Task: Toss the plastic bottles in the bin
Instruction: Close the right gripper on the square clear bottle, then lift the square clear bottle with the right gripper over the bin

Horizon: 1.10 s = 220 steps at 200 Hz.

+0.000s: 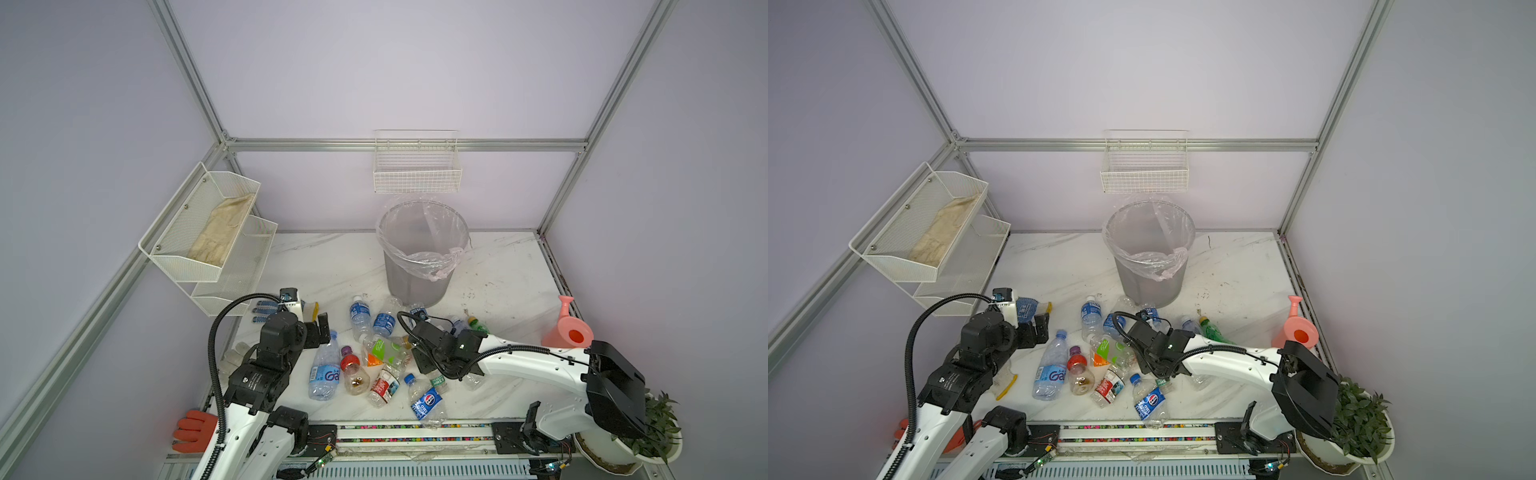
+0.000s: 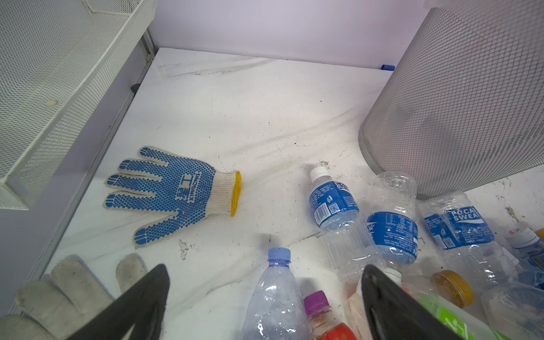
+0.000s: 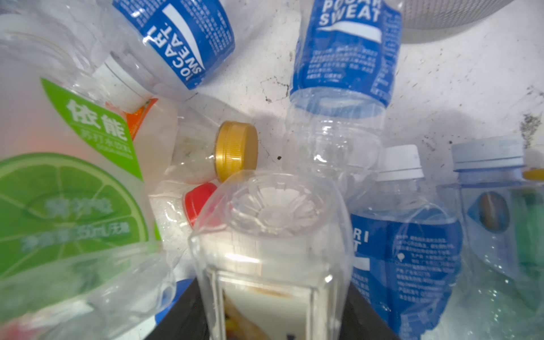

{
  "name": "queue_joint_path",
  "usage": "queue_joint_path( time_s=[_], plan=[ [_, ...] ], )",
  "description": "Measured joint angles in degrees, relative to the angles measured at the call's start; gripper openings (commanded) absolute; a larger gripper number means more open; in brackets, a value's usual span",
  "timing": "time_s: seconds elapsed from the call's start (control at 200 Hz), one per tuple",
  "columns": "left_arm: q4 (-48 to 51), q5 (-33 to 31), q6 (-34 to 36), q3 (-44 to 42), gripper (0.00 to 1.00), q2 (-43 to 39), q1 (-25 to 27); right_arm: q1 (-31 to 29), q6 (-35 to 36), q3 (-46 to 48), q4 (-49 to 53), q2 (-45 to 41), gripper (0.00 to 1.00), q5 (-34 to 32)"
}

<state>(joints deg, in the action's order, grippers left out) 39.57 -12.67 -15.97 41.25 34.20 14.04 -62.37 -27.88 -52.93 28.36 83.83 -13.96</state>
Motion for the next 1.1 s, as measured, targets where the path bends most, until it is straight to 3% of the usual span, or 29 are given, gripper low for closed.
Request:
queue_joint_path(
  time_s=[0.385, 0.75, 1.1],
  plan=[
    [0.0, -0.2, 0.0, 0.0, 1.0, 0.0, 0.0, 0.0, -0.8, -2.1, 3.3, -1.7, 0.33, -3.4],
    [0.0, -0.2, 0.0, 0.0, 1.0, -0.1, 0.3, -0.2, -1.4, -8.3, 5.7, -10.9, 0.28, -5.3],
    [0.0, -0.7, 0.0, 0.0, 1.0, -0.2, 0.4, -0.4, 3.1, -29.3, 11.6, -11.9, 0.27, -7.4]
  ],
)
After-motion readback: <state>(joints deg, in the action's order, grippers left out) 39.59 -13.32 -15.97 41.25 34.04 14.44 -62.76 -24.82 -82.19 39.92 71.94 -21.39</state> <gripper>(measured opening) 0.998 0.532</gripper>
